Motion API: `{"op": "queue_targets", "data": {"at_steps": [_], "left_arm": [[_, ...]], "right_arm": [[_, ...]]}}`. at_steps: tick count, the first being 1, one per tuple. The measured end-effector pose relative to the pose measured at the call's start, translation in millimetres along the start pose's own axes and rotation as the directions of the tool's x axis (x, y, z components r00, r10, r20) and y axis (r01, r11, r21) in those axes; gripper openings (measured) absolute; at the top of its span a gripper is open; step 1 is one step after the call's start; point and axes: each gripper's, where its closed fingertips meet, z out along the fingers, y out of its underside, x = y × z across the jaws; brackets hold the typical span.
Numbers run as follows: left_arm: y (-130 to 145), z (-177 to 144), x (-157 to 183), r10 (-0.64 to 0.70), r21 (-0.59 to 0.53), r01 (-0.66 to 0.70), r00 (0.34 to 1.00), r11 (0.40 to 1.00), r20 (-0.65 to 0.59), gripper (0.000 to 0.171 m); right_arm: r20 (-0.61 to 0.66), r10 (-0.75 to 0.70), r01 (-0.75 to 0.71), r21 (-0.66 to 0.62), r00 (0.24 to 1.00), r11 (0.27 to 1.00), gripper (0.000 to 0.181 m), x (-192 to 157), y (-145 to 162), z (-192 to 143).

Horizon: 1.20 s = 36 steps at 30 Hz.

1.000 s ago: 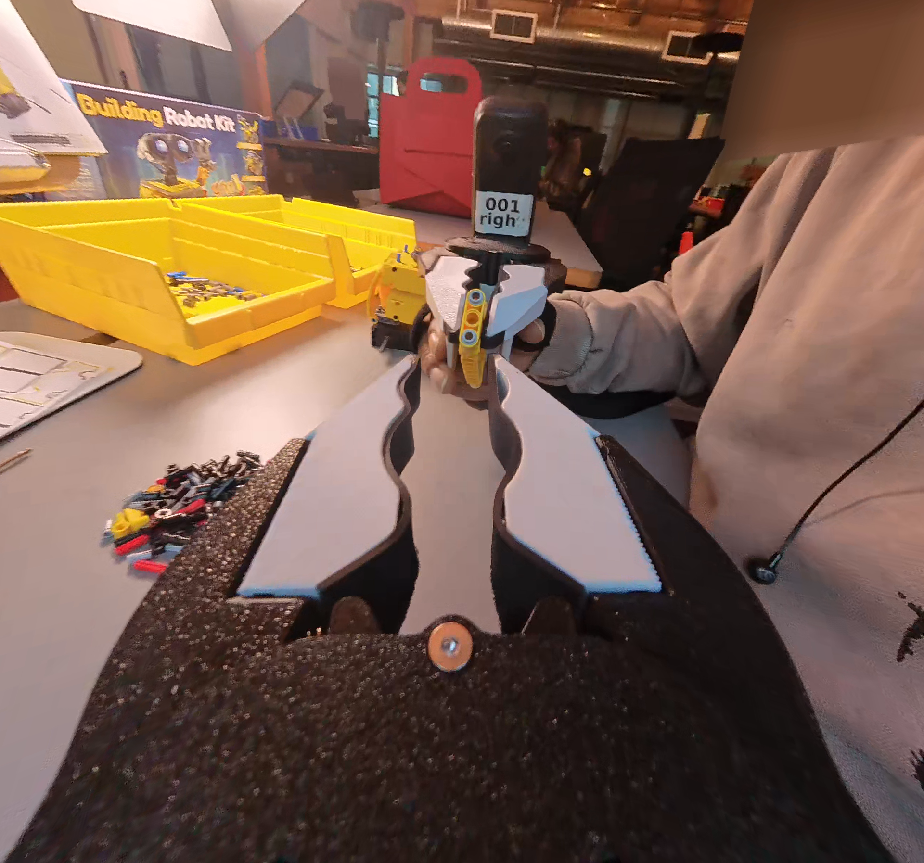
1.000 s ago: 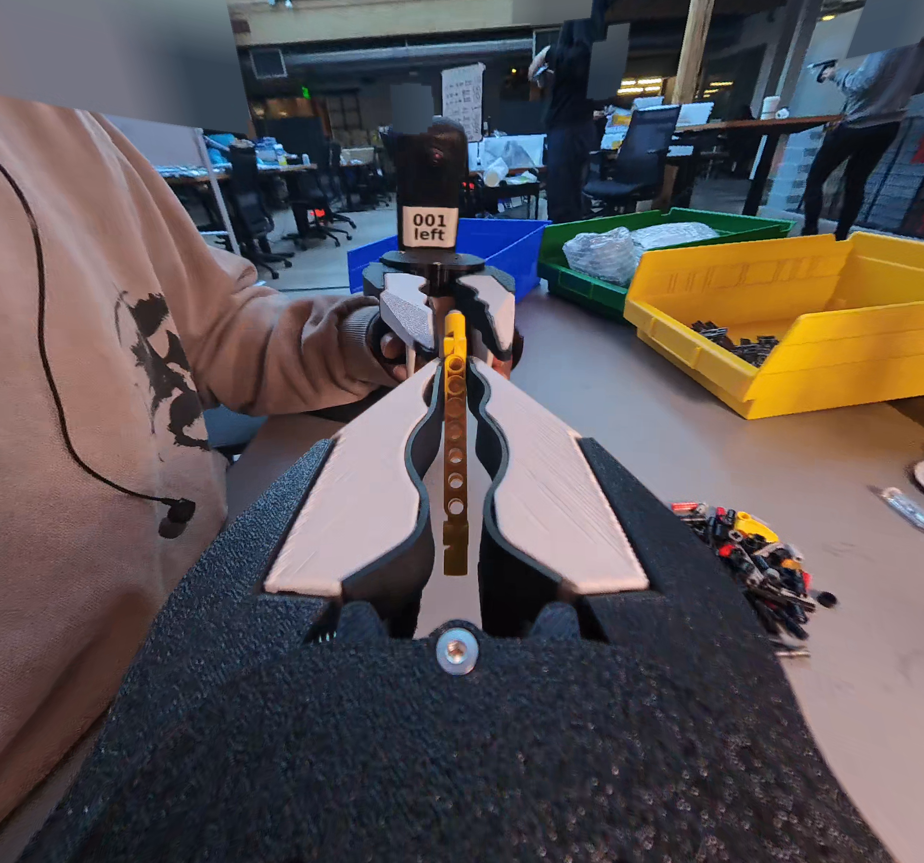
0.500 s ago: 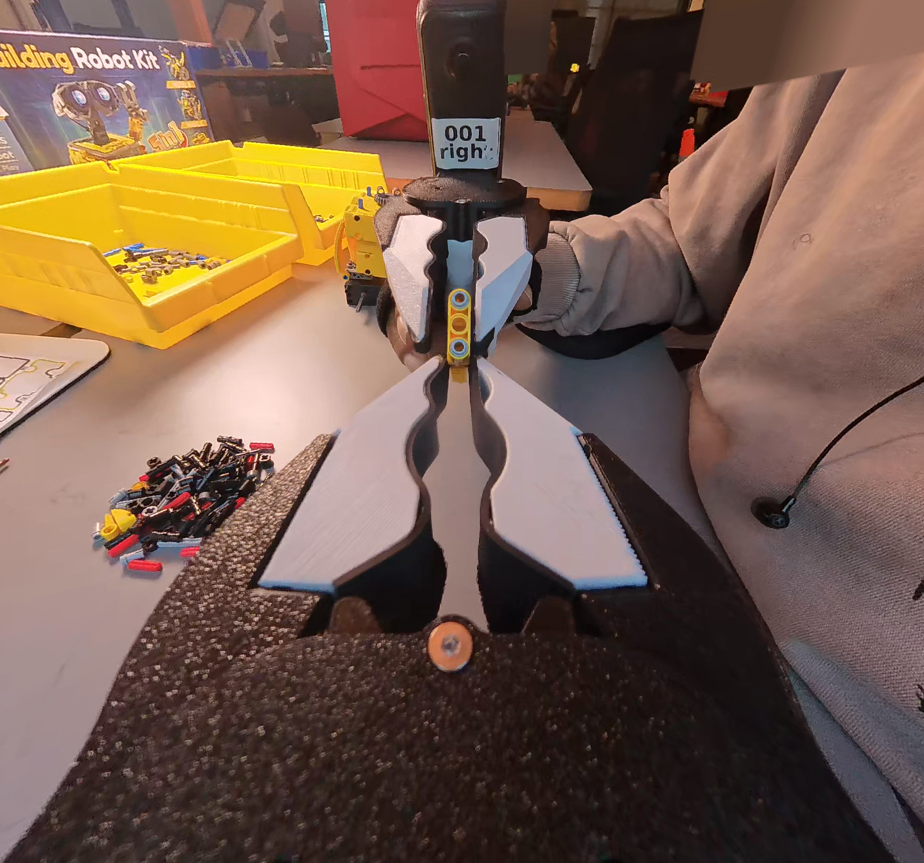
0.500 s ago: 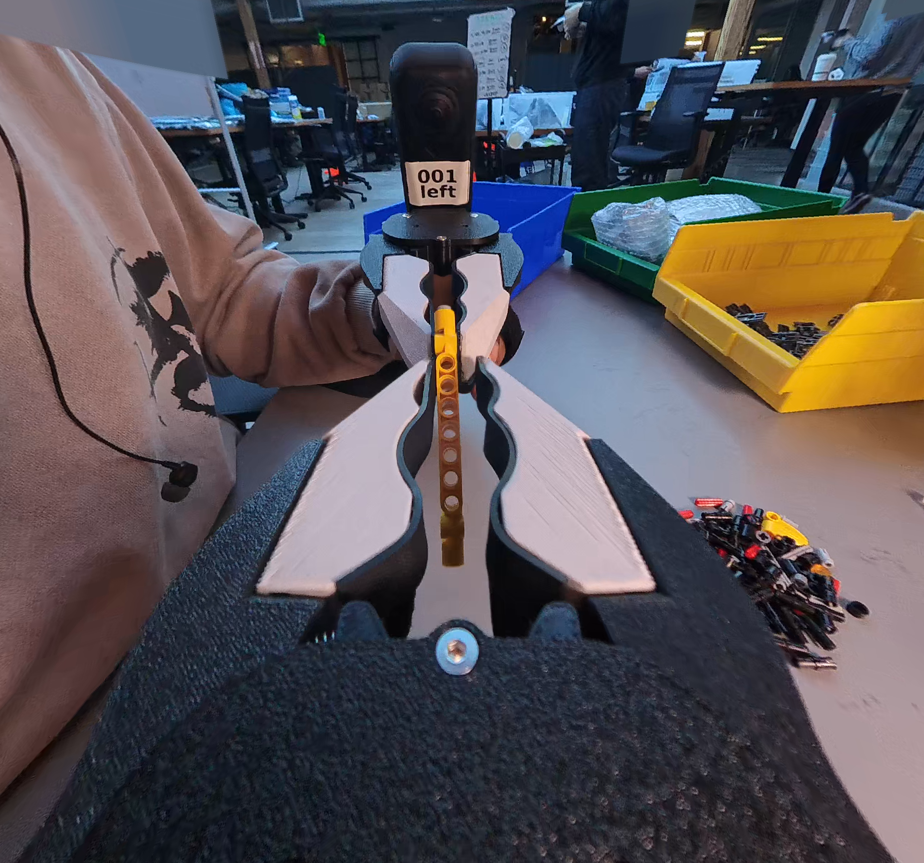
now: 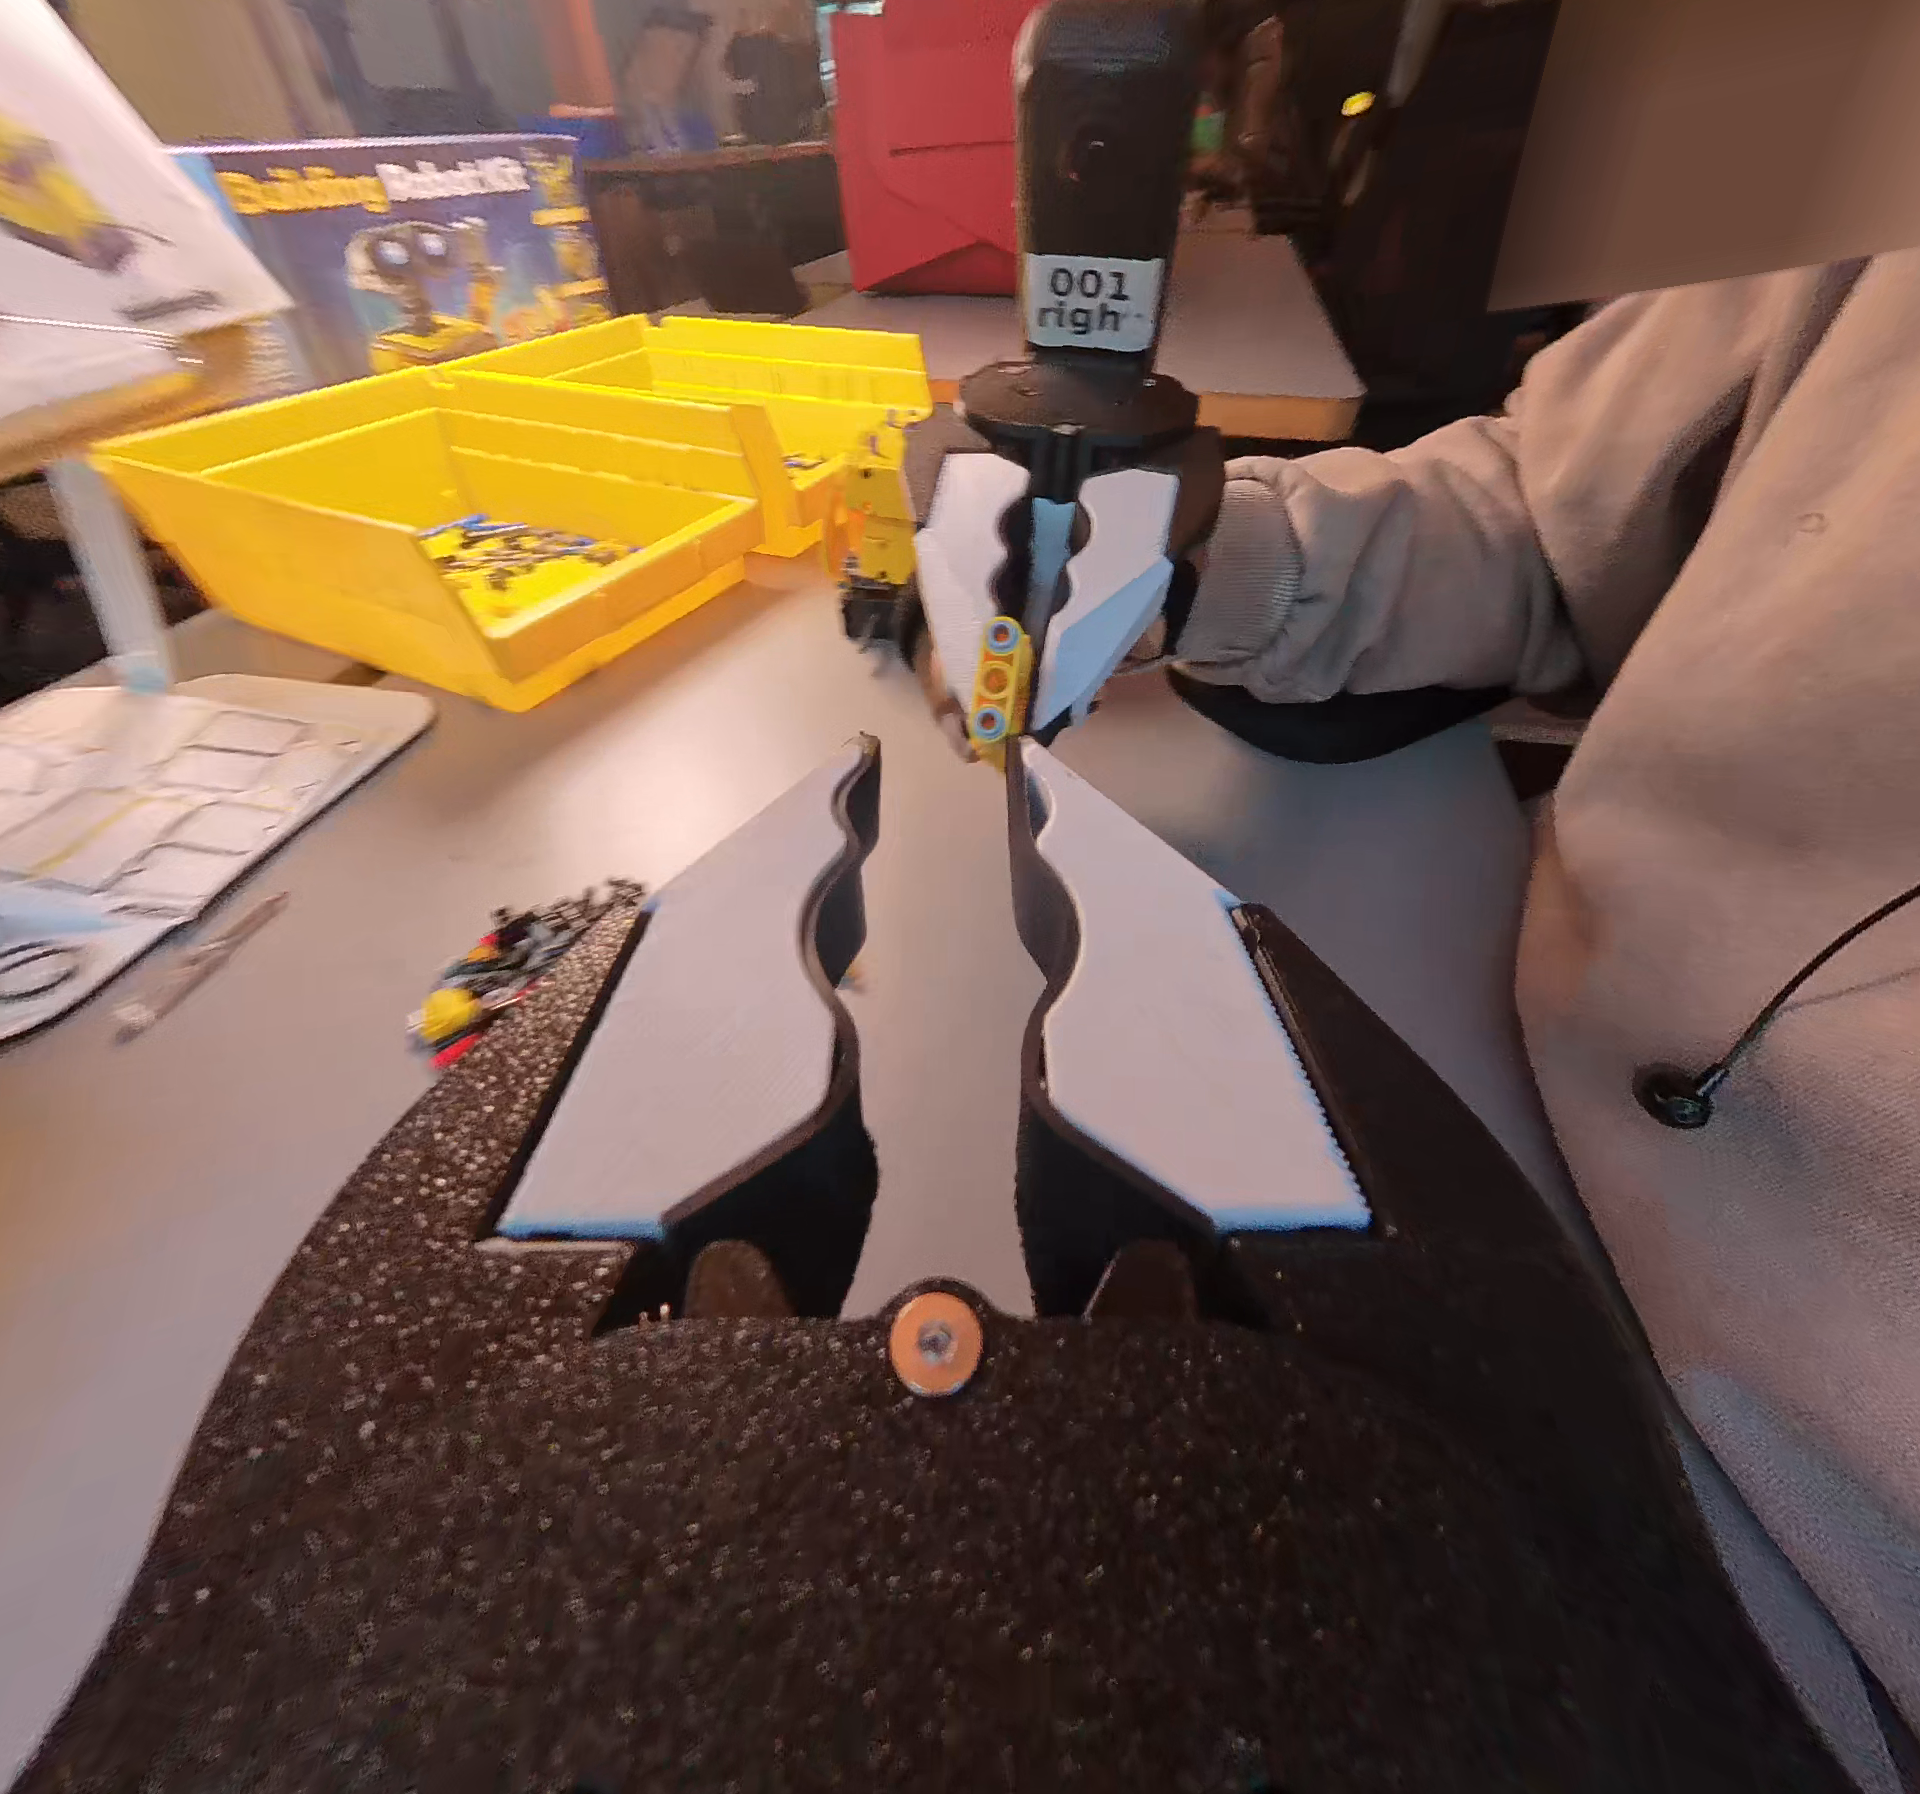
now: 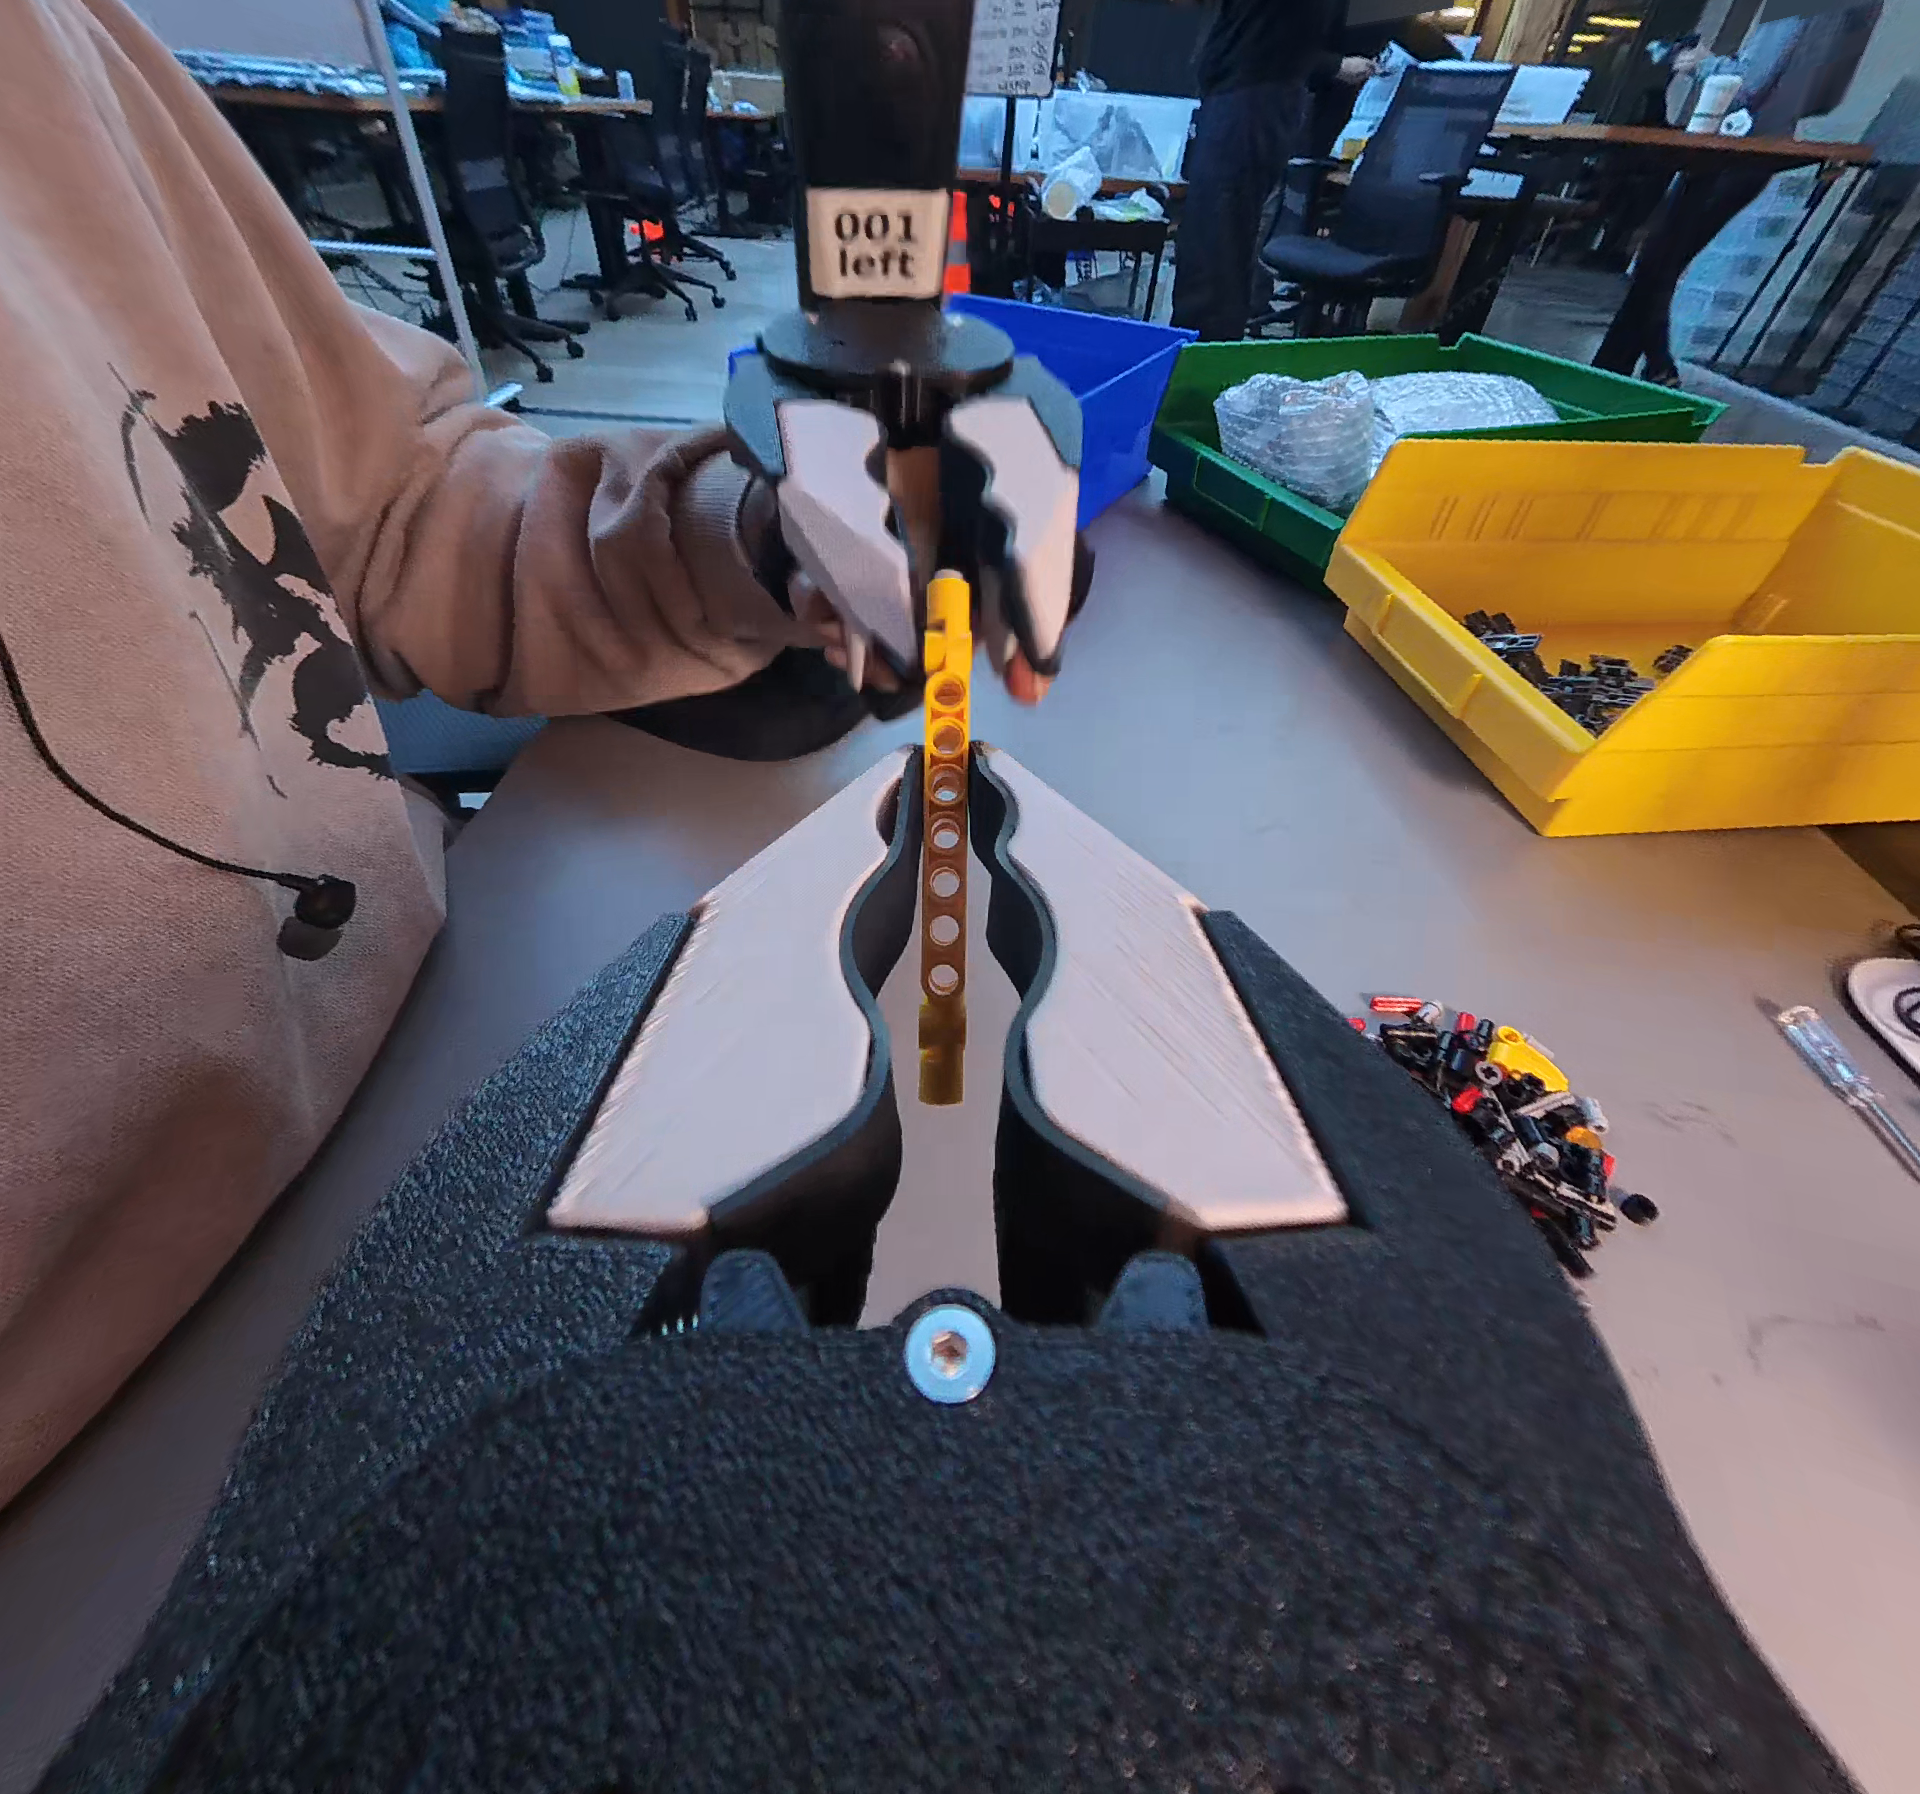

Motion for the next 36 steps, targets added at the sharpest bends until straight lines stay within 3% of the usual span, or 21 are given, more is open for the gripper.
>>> {"op": "queue_targets", "data": {"at_steps": [2,4,5,7,9,10,13,16,21,26,29,32,34,36], "left_arm": [[-19,-42,-25,0.049,-0.031,-0.043,0.98,0.999,0.194,0.024],[-39,-118,-65,0.077,-0.093,-0.038,0.883,0.995,0.464,0.025],[-42,-168,-90,0.074,-0.145,0.02,0.787,0.989,0.613,0.023],[-29,-283,-129,0.094,-0.254,0.233,0.534,0.939,0.84,0.028],[5,-392,-147,0.104,-0.255,0.498,0.311,0.829,0.945,0.033],[29,-433,-149,0.072,-0.21,0.624,0.24,0.752,0.968,0.036],[103,-508,-141,0.051,-0.137,0.859,0.129,0.494,0.99,0.04],[150,-520,-141,0.015,-0.128,0.935,0.13,0.33,0.991,0.035],[193,-532,-138,0.073,-0.164,0.983,0.159,0.076,0.985,0.028],[214,-535,-131,0.055,-0.155,0.986,0.158,-0.062,0.986,0.025],[213,-532,-139,0.046,-0.195,0.981,0.196,-0.026,0.98,0.011],[191,-527,-143,0.096,-0.298,0.953,0.293,0.048,0.951,0.01],[163,-522,-147,0.136,-0.354,0.925,0.336,0.136,0.932,0.01],[129,-509,-152,0.13,-0.373,0.886,0.35,0.275,0.928,0.01]], "right_arm": [[-0.004,0.002,-0.002,-0.008,1.0,1.0,0.007,1,1,-6],[-0.018,0.01,-0.011,-0.015,1.0,1.0,0.007,1,5,-14],[-0.024,0.019,-0.019,-0.018,1.0,1.0,0.007,0,9,-18],[-0.034,0.026,-0.028,-0.038,0.999,0.999,0.007,0,18,-21],[-0.036,0.009,-0.011,-0.06,0.999,0.998,0.007,-1,21,-21],[-0.03,0.001,-0.003,-0.061,1.0,0.998,0.007,-3,19,-20],[-0.025,-0.02,0.018,-0.05,0.999,0.999,0.007,-7,12,-20],[-0.04,-0.01,0.008,-0.042,0.999,0.999,0.007,-4,11,-24],[-0.051,0.019,-0.02,-0.02,0.999,1.0,0.007,0,8,-27],[-0.053,0.029,-0.03,-0.01,0.998,1.0,0.007,1,8,-29],[-0.055,0.036,-0.036,-0.01,0.998,0.999,0.007,3,9,-29],[-0.066,0.029,-0.029,-0.002,0.997,1.0,0.007,5,7,-31],[-0.066,0.038,-0.038,0.007,0.997,0.999,0.007,6,7,-32],[-0.066,0.048,-0.047,0.011,0.997,0.999,0.007,7,8,-31]]}}
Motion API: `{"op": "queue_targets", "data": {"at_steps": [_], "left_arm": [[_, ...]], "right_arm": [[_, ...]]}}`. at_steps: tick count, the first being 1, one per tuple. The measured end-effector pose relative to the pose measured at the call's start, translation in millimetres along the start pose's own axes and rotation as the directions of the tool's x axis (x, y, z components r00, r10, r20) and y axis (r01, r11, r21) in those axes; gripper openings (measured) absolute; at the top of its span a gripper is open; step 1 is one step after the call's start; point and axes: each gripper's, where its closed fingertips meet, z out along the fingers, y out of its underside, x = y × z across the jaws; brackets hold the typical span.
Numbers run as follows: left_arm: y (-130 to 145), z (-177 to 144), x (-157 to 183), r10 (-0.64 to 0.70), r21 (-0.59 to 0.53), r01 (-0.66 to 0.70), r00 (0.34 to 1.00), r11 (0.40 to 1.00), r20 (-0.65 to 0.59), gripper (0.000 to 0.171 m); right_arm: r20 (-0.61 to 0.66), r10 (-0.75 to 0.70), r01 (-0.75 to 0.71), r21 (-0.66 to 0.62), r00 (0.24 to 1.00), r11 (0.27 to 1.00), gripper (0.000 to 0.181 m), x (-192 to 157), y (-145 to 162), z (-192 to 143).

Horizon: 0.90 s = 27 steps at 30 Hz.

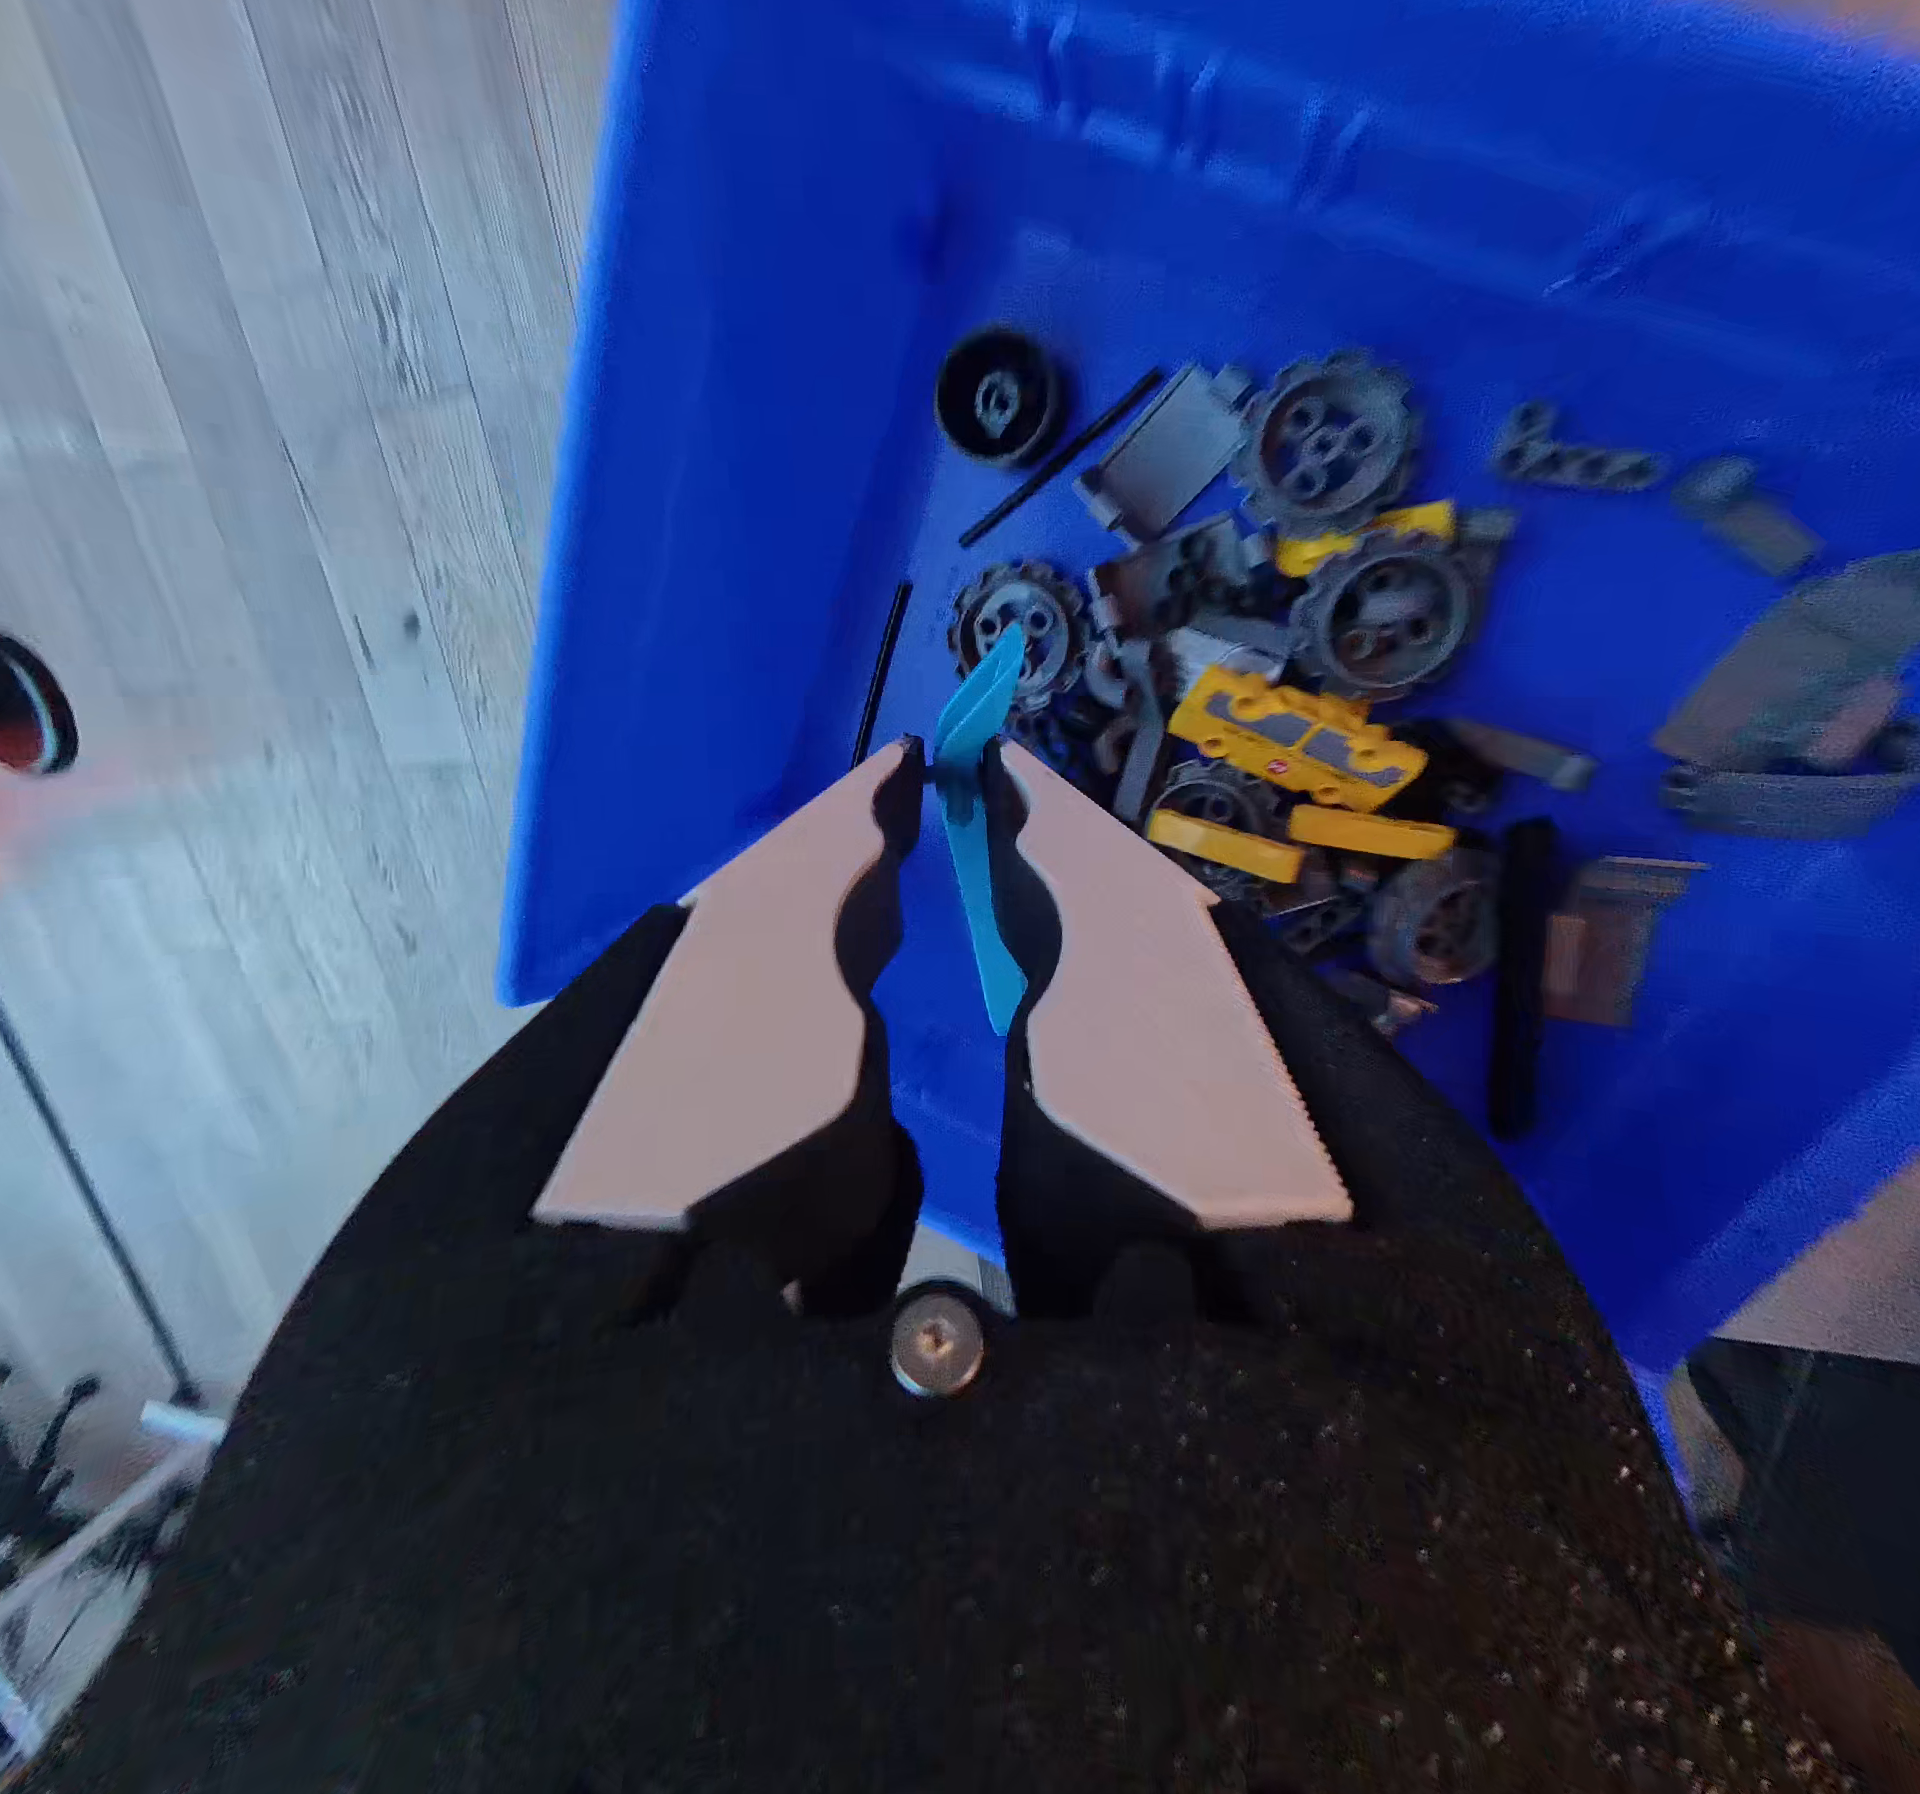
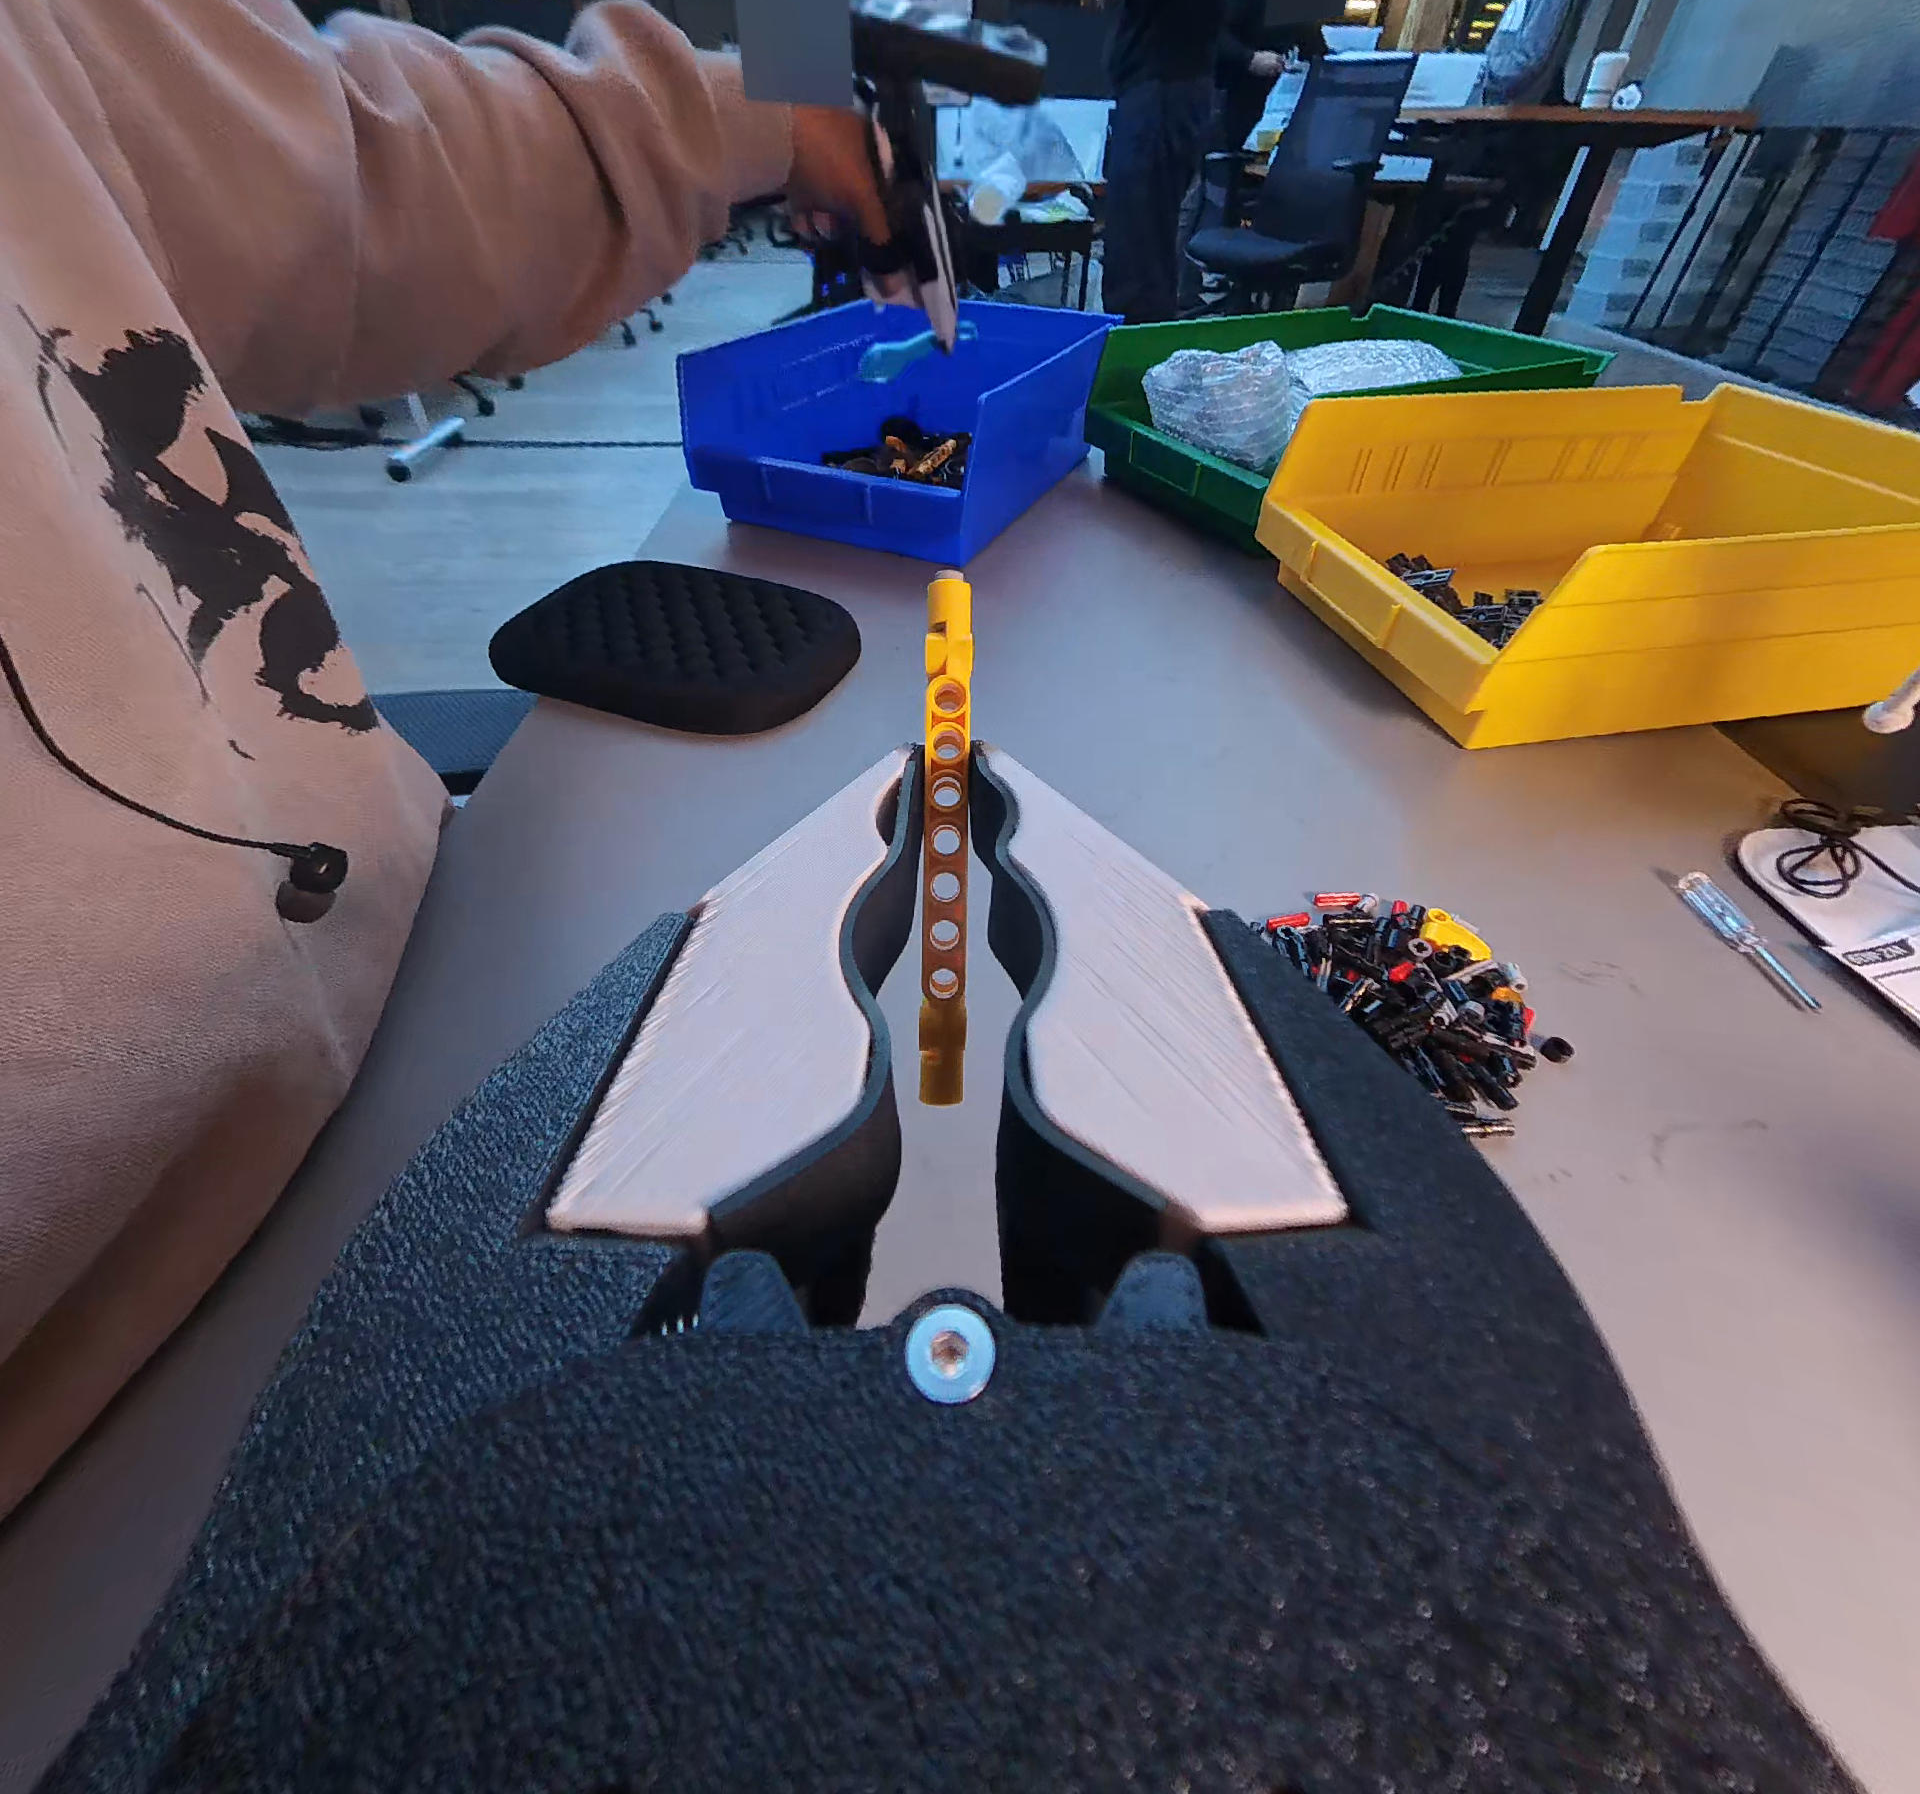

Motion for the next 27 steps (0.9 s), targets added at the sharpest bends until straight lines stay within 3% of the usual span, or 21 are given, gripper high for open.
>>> {"op": "queue_targets", "data": {"at_steps": [2,5,8,10,15,19,23,27], "left_arm": [[-22,-36,18,0.026,0.164,-0.014,0.997,0.986,-0.067,0.01],[-60,-93,85,0.115,0.411,0.024,0.943,0.911,-0.311,0.01],[-82,-136,176,0.304,0.551,0.022,0.815,0.834,-0.494,0.01],[-89,-152,242,0.418,0.598,0.029,0.688,0.801,-0.593,0.01],[-94,-153,396,0.528,0.578,0.073,0.325,0.813,-0.784,0.01],[-92,-125,487,0.496,0.503,0.032,0.119,0.864,-0.86,0.01],[-89,-121,541,0.465,0.466,0.014,-0.071,0.885,-0.882,0.01],[-88,-137,555,0.452,0.456,0.033,-0.209,0.89,-0.867,0.01]], "right_arm": [[0.001,0.005,-0.005,-0.001,1.0,1.0,0.007,0,1,1],[-0.004,0.005,-0.005,0.006,1.0,1.0,0.007,0,0,3],[-0.027,0.004,-0.004,0.011,1.0,1.0,0.007,2,-2,3],[-0.045,0.004,-0.003,0.021,0.999,1.0,0.007,4,-3,3],[-0.054,0.026,-0.024,0.033,0.998,0.999,0.007,6,-3,4],[-0.074,0.039,-0.039,-0.001,0.996,0.999,0.007,13,6,3],[-0.11,0.024,-0.031,-0.061,0.994,0.998,0.007,24,22,1],[-0.112,0.015,-0.025,-0.091,0.994,0.995,0.007,27,30,0]]}}
